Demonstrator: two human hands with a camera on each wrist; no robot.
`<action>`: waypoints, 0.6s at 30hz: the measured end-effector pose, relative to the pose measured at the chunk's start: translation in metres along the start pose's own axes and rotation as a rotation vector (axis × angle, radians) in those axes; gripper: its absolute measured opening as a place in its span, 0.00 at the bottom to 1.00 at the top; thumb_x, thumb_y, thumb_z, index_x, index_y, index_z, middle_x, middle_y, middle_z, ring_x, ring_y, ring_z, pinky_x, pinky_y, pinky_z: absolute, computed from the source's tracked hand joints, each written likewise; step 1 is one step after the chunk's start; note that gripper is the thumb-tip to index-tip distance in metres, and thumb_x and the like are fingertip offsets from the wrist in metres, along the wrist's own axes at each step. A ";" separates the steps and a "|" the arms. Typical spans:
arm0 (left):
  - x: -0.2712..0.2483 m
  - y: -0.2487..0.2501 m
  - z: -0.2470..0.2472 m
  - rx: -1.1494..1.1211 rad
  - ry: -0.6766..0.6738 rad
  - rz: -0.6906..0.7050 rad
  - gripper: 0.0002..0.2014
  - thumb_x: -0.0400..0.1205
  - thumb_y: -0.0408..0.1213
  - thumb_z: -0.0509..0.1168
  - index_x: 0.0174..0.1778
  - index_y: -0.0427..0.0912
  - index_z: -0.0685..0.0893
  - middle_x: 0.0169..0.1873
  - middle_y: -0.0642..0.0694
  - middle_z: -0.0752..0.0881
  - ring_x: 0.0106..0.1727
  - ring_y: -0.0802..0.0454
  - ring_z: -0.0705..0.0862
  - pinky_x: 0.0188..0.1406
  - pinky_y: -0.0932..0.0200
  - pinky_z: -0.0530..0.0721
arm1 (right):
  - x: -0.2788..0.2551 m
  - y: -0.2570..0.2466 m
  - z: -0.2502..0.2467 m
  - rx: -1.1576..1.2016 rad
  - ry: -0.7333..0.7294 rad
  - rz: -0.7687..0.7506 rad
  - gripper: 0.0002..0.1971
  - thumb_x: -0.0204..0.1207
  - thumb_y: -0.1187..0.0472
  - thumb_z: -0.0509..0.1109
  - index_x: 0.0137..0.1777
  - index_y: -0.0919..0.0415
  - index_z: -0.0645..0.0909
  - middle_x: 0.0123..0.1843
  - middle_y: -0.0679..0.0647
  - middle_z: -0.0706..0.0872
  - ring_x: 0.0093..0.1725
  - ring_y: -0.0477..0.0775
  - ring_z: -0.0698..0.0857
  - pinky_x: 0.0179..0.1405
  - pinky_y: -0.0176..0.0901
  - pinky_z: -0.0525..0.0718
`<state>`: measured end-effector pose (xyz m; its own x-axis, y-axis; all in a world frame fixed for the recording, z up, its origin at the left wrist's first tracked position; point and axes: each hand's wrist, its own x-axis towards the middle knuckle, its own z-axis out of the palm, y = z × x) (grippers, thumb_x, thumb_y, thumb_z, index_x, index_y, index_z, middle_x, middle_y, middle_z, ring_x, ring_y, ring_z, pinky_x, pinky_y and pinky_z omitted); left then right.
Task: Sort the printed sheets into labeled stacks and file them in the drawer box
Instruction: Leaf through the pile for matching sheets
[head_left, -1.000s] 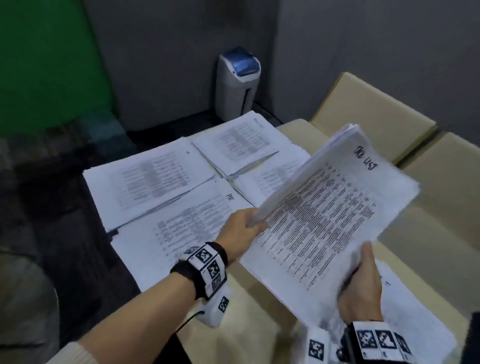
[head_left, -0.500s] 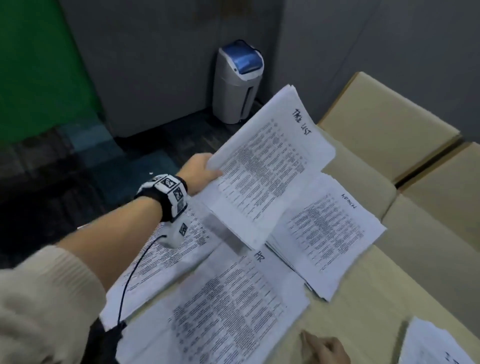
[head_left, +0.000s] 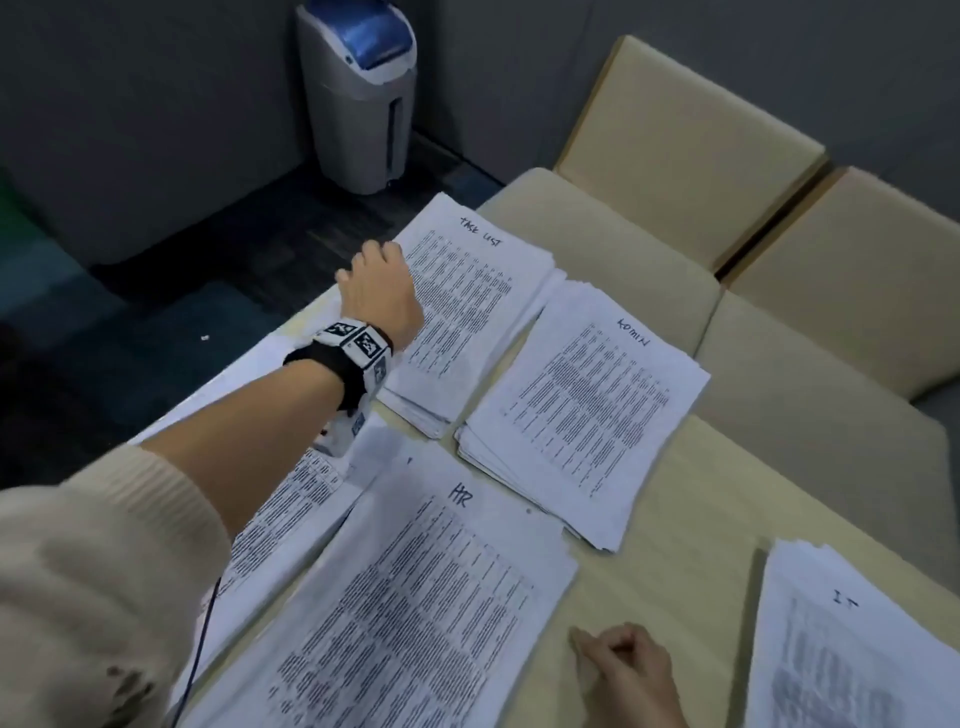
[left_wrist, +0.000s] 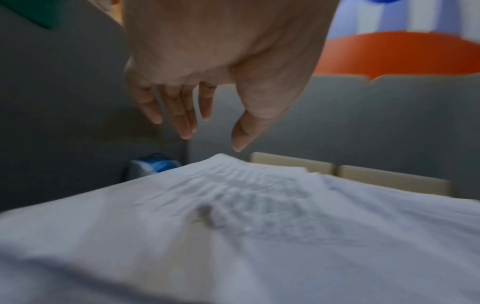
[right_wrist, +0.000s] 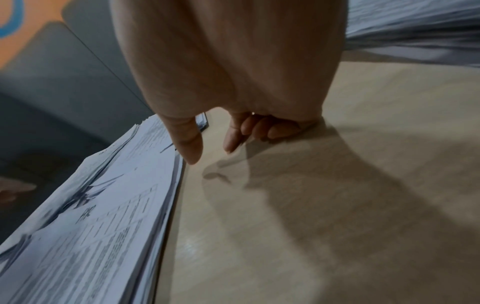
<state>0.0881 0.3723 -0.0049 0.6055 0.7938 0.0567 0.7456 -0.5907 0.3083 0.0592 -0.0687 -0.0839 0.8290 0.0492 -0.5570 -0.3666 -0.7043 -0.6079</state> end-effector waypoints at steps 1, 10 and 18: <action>-0.009 0.013 -0.001 -0.039 -0.011 0.047 0.21 0.77 0.33 0.68 0.65 0.35 0.73 0.62 0.36 0.76 0.61 0.35 0.77 0.59 0.40 0.73 | -0.001 -0.001 0.000 0.006 -0.005 -0.002 0.17 0.58 0.63 0.88 0.33 0.68 0.81 0.42 0.71 0.86 0.37 0.61 0.86 0.37 0.37 0.79; -0.190 0.144 0.008 -0.456 -0.403 0.350 0.13 0.83 0.42 0.67 0.60 0.41 0.79 0.57 0.43 0.82 0.56 0.43 0.82 0.57 0.45 0.80 | -0.018 -0.023 -0.108 0.321 -0.069 0.042 0.08 0.81 0.61 0.71 0.47 0.67 0.83 0.40 0.59 0.89 0.37 0.54 0.88 0.38 0.44 0.80; -0.357 0.254 0.075 -0.443 -0.719 0.243 0.27 0.82 0.44 0.69 0.74 0.37 0.74 0.67 0.42 0.81 0.64 0.44 0.82 0.61 0.53 0.80 | 0.015 0.091 -0.262 0.134 0.362 0.154 0.15 0.77 0.50 0.74 0.50 0.63 0.81 0.47 0.58 0.86 0.46 0.59 0.83 0.49 0.46 0.78</action>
<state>0.0817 -0.0720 -0.0178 0.8732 0.2820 -0.3975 0.4874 -0.5025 0.7141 0.1492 -0.3176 0.0004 0.8462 -0.3185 -0.4271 -0.5301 -0.5840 -0.6147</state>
